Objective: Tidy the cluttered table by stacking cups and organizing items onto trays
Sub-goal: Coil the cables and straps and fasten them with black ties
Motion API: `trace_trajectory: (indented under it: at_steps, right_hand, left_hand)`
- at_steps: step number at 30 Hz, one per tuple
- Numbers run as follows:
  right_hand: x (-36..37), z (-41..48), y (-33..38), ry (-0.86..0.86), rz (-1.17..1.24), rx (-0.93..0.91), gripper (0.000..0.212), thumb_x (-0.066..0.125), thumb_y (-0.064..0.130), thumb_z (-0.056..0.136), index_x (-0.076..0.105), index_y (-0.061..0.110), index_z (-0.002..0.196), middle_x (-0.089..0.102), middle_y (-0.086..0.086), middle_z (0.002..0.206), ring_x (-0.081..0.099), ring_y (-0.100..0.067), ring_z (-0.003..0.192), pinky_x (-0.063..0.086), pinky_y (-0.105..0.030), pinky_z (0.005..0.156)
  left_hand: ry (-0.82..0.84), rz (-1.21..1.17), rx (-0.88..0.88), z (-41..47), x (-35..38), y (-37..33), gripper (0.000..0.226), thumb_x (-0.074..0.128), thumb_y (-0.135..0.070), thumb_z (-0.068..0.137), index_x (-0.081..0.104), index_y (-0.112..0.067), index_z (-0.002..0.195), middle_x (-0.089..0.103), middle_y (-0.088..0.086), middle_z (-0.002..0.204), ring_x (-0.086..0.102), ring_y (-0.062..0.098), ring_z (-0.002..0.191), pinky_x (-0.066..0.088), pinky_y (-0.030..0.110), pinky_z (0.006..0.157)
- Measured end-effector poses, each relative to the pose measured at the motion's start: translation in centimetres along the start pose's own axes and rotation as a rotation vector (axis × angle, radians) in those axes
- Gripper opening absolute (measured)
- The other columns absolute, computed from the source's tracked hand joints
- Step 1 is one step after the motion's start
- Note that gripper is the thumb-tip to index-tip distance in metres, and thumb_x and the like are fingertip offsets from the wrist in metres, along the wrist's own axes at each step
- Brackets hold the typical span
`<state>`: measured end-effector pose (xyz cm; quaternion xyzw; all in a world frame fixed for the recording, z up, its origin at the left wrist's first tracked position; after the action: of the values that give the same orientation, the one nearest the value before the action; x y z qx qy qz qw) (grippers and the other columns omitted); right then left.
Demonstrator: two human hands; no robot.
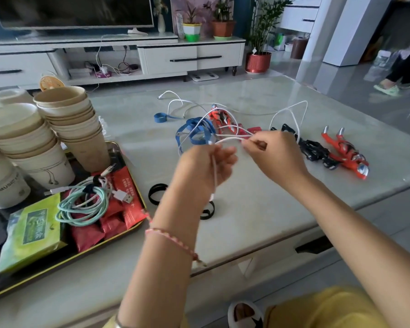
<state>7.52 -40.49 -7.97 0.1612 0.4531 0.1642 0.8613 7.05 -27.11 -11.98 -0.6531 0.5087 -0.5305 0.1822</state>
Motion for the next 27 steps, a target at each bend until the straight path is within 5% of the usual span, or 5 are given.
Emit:
trace_trajectory:
  at_steps: [6, 13, 18, 23, 27]
  right_hand:
    - [0.3, -2.4, 6.6, 0.075, -0.082, -0.259, 0.020, 0.045, 0.014, 0.091, 0.064, 0.009, 0.088, 0.053, -0.004, 0.079, 0.052, -0.027, 0.070, 0.027, -0.029, 0.056]
    - [1.9, -4.6, 9.3, 0.183, -0.160, -0.345, 0.053, 0.044, 0.006, 0.089, 0.036, 0.011, 0.142, 0.051, -0.012, 0.120, 0.061, -0.037, 0.083, 0.050, -0.040, 0.062]
    - [0.8, -5.0, 9.9, 0.133, -0.118, -0.422, 0.058, 0.052, -0.007, 0.081, 0.045, 0.008, 0.137, 0.058, -0.019, 0.102, 0.057, -0.040, 0.059, 0.048, -0.041, 0.045]
    - [-0.1, -4.6, 8.4, 0.206, 0.239, -0.380, 0.023, 0.054, 0.007, 0.089, 0.069, 0.005, 0.108, 0.050, -0.003, 0.069, 0.048, -0.017, 0.060, 0.043, -0.029, 0.058]
    - [2.3, -4.2, 4.2, 0.591, 0.547, -0.021, 0.014, 0.059, 0.011, 0.090, 0.071, 0.005, 0.089, 0.057, -0.001, 0.059, 0.044, -0.002, 0.047, 0.034, -0.012, 0.048]
  left_hand:
    - [-0.196, -0.045, 0.189, 0.8, -1.6, -0.2, 0.020, 0.049, -0.004, 0.090, 0.059, -0.009, 0.073, 0.059, 0.001, 0.063, 0.057, 0.009, 0.051, 0.049, 0.020, 0.062]
    - [-0.015, -0.366, 0.112, 1.2, -0.9, -0.1, 0.029, 0.038, -0.015, 0.099, 0.055, -0.009, 0.076, 0.066, 0.004, 0.061, 0.063, 0.016, 0.066, 0.051, 0.023, 0.072]
    - [0.204, -0.471, 0.195, 0.6, 0.2, -2.8, 0.034, 0.026, -0.011, 0.100, 0.041, -0.012, 0.070, 0.052, 0.001, 0.060, 0.065, 0.016, 0.057, 0.045, 0.033, 0.089]
    - [0.228, -0.632, 0.147, 0.5, -1.8, -3.9, 0.033, 0.030, -0.013, 0.096, 0.043, -0.014, 0.066, 0.029, -0.007, 0.043, 0.029, 0.006, 0.033, 0.032, 0.013, 0.036]
    - [0.297, -0.544, 0.115, 0.3, -1.8, -4.1, 0.035, 0.028, -0.017, 0.097, 0.042, -0.017, 0.066, 0.024, -0.008, 0.040, 0.019, 0.006, 0.033, 0.015, 0.014, 0.035]
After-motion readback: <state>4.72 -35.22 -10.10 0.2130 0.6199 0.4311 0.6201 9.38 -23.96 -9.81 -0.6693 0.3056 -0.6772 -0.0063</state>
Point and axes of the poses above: each hand's wrist, its own z-axis towards the middle knuckle, its own x-axis out of the palm, y = z × x, the point moved 8 cm from there along z, towards the middle knuckle
